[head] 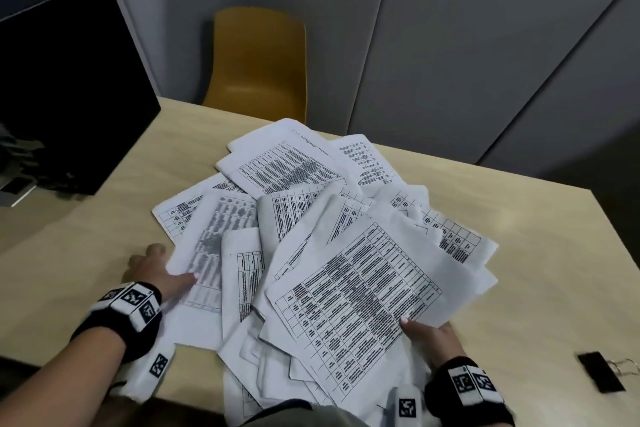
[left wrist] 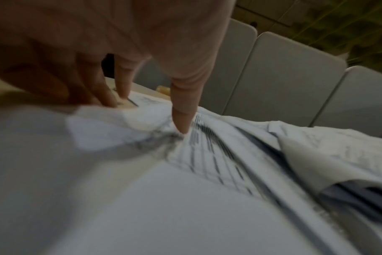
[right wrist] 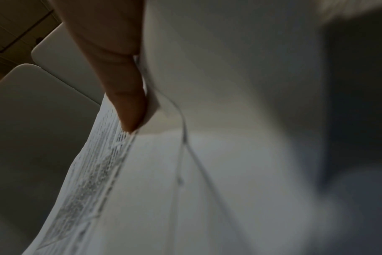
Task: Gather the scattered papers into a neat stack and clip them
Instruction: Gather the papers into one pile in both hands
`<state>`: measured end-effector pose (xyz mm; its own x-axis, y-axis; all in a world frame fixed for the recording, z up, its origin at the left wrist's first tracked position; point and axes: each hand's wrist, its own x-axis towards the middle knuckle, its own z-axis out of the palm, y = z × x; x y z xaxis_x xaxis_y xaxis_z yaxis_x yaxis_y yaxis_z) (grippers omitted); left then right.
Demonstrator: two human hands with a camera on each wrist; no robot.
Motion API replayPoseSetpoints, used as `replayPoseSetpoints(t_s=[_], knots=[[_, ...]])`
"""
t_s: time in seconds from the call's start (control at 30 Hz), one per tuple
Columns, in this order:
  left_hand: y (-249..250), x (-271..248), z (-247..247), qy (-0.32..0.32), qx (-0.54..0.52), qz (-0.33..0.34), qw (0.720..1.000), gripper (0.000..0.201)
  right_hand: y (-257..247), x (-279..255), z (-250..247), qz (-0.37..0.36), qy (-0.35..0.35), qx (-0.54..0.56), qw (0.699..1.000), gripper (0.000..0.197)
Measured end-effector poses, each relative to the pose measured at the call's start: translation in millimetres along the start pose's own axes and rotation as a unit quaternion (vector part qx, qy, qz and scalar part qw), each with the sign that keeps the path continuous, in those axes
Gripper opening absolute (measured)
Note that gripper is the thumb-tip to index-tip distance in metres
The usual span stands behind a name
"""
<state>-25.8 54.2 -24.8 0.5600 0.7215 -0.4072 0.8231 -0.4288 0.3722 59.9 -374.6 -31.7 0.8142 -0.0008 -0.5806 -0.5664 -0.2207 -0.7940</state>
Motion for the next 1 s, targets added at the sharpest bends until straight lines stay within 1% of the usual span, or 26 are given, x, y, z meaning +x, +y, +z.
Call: replayPoseSetpoints(t_s=[0.07, 0.13, 0.17, 0.2, 0.23, 0.27, 0.3, 0.33, 0.37, 0.4, 0.43, 0.47, 0.53, 0.6, 0.67, 0.73, 0.77, 0.83, 0.9, 0.93, 0.97, 1.0], knots=[[7.7, -0.4, 5.6, -0.038, -0.034, 0.029, 0.998, 0.059, -2.3, -3.6, -3.0, 0.018, 0.000, 0.014, 1.000, 0.057], [13.9, -4.0, 11.8, -0.038, -0.091, 0.038, 0.994, 0.033, -6.3, -7.2, -6.9, 0.052, -0.001, 0.046, 0.998, 0.059], [17.8, -5.8, 13.5, -0.026, -0.112, 0.039, 0.993, 0.024, -10.2, -11.9, -7.8, 0.059, 0.011, 0.053, 0.997, 0.060], [21.6, -7.9, 13.9, -0.007, -0.123, 0.041, 0.991, 0.023, -12.9, -15.1, -8.9, 0.061, 0.018, 0.054, 0.997, 0.060], [26.7, -9.9, 14.2, 0.011, -0.122, 0.040, 0.992, 0.031, -7.1, -9.3, -12.2, 0.061, 0.020, 0.053, 0.997, 0.062], [32.0, -12.0, 15.1, 0.024, -0.116, 0.040, 0.992, 0.045, -2.8, -4.5, -13.2, 0.069, 0.026, 0.040, 0.997, 0.067], [38.2, -14.6, 17.7, 0.025, -0.106, 0.035, 0.993, 0.061, 0.7, -2.4, -13.3, 0.072, 0.036, 0.010, 0.997, 0.074], [44.4, -18.4, 21.0, 0.023, -0.100, 0.035, 0.994, 0.075, 2.4, 0.2, -12.1, 0.077, 0.044, -0.010, 0.996, 0.077], [51.7, -22.3, 24.5, 0.011, -0.094, 0.038, 0.995, 0.084, 2.5, 1.5, -10.3, 0.085, 0.046, -0.016, 0.995, 0.075], [57.5, -25.9, 28.7, -0.007, -0.090, 0.044, 0.995, 0.088, 3.9, 3.0, -9.9, 0.092, 0.045, -0.021, 0.995, 0.074], [63.0, -28.3, 32.8, -0.030, -0.083, 0.051, 0.995, 0.087, 3.3, 2.7, -9.7, 0.097, 0.043, -0.029, 0.994, 0.076], [67.6, -29.7, 36.8, -0.053, -0.064, 0.061, 0.995, 0.080, 2.6, 2.6, -10.6, 0.103, 0.047, -0.040, 0.993, 0.083], [73.5, -29.5, 39.2, -0.083, 0.001, 0.090, 0.992, 0.059, 1.5, 1.3, -12.0, 0.115, 0.060, -0.043, 0.991, 0.090], [76.8, -24.3, 33.8, -0.079, 0.037, 0.114, 0.990, 0.044, -0.8, -3.0, -10.8, 0.118, 0.058, -0.059, 0.990, 0.092], [77.4, -10.0, 24.6, -0.046, 0.046, 0.119, 0.991, 0.041, -3.4, -5.5, -7.3, 0.126, 0.060, -0.067, 0.988, 0.092], [75.6, 5.8, 12.5, -0.009, 0.080, 0.119, 0.990, 0.047, -5.4, -6.1, -6.9, 0.124, 0.062, -0.067, 0.988, 0.094], [73.6, 13.8, 7.3, 0.002, 0.104, 0.117, 0.988, 0.053, -4.9, -4.7, -7.6, 0.128, 0.061, -0.058, 0.988, 0.097], [66.4, 28.8, 1.7, 0.001, 0.125, 0.110, 0.986, 0.077, -4.3, -3.7, -8.4, 0.133, 0.059, -0.047, 0.988, 0.103], [57.6, 41.0, 2.1, -0.021, 0.126, 0.099, 0.987, 0.105, -4.7, -3.7, -8.4, 0.134, 0.064, -0.058, 0.987, 0.099], [55.0, 44.2, 3.7, -0.042, 0.141, 0.094, 0.985, 0.114, -6.3, -4.7, -8.5, 0.133, 0.064, -0.067, 0.987, 0.096], [52.8, 46.6, 6.5, -0.068, 0.161, 0.090, 0.981, 0.119, -6.8, -4.4, -8.7, 0.132, 0.063, -0.072, 0.987, 0.092], [51.6, 45.3, 8.4, -0.087, 0.176, 0.088, 0.977, 0.120, -8.1, -4.0, -9.7, 0.134, 0.062, -0.075, 0.986, 0.090]])
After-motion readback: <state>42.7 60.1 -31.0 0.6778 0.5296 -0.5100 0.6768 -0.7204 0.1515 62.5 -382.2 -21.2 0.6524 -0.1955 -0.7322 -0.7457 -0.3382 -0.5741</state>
